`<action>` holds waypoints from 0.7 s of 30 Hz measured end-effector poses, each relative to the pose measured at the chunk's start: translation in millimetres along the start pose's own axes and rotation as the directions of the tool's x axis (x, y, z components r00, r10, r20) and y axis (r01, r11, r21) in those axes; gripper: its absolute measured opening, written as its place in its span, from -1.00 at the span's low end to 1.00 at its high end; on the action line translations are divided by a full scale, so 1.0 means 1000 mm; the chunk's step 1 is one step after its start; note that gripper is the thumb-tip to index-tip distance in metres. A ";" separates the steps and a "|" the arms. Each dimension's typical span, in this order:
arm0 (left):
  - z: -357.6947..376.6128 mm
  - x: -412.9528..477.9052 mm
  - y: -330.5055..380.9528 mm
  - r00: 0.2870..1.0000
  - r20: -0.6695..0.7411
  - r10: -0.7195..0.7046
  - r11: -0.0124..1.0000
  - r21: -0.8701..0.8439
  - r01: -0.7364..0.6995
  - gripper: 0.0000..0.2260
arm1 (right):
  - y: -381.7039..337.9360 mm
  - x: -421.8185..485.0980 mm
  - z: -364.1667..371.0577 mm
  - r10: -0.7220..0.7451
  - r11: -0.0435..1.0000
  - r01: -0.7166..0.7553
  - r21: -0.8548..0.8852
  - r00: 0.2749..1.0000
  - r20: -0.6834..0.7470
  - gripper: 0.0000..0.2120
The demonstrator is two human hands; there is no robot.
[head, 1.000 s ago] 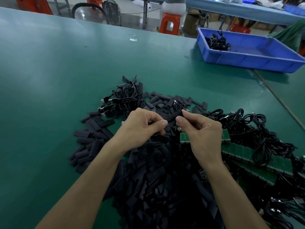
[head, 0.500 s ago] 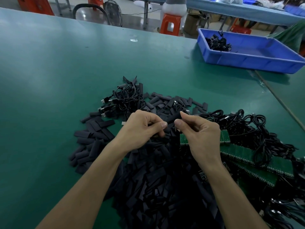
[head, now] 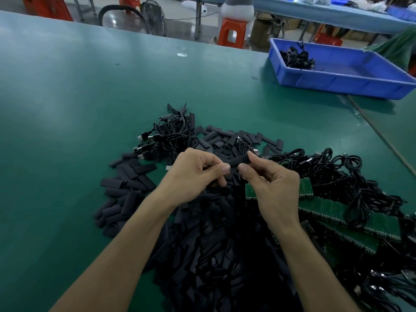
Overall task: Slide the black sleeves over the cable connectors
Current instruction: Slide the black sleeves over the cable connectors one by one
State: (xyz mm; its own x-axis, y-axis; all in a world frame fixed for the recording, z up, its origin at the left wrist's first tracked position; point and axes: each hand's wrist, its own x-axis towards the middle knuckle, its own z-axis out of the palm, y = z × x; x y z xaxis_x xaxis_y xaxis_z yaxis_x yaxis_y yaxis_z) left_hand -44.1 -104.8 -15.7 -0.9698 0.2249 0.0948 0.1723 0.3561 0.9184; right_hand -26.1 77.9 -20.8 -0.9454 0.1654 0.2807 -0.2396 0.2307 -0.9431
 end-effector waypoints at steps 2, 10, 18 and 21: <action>-0.003 0.000 0.001 1.000 -0.020 -0.010 1.000 -0.009 0.010 -0.81 | 0.000 -0.001 -0.001 0.005 1.000 -0.005 -0.020 1.000 0.021 -0.68; -0.017 0.008 0.000 0.947 -0.314 -0.065 0.996 0.040 0.082 -0.78 | -0.028 0.008 -0.016 -0.016 0.808 0.241 -0.538 0.921 0.389 -0.45; -0.057 0.087 0.000 0.733 -0.630 -0.257 0.965 -0.130 0.227 -0.64 | -0.045 0.023 -0.048 0.312 0.485 0.305 -0.820 0.815 0.488 -0.67; -0.061 0.109 -0.005 0.749 -0.572 -0.334 0.925 -0.047 0.377 -0.70 | -0.040 0.023 -0.052 0.286 0.528 0.271 -0.805 0.836 0.469 -0.78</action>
State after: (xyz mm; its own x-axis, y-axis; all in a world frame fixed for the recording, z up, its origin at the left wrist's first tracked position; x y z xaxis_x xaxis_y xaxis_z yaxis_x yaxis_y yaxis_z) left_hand -161.4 -137.2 13.2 -0.8828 -0.4695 -0.0164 -0.2143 0.3715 0.9034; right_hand -27.1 122.6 32.5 -0.9620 -0.2456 -0.1190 -0.2051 0.9384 -0.2781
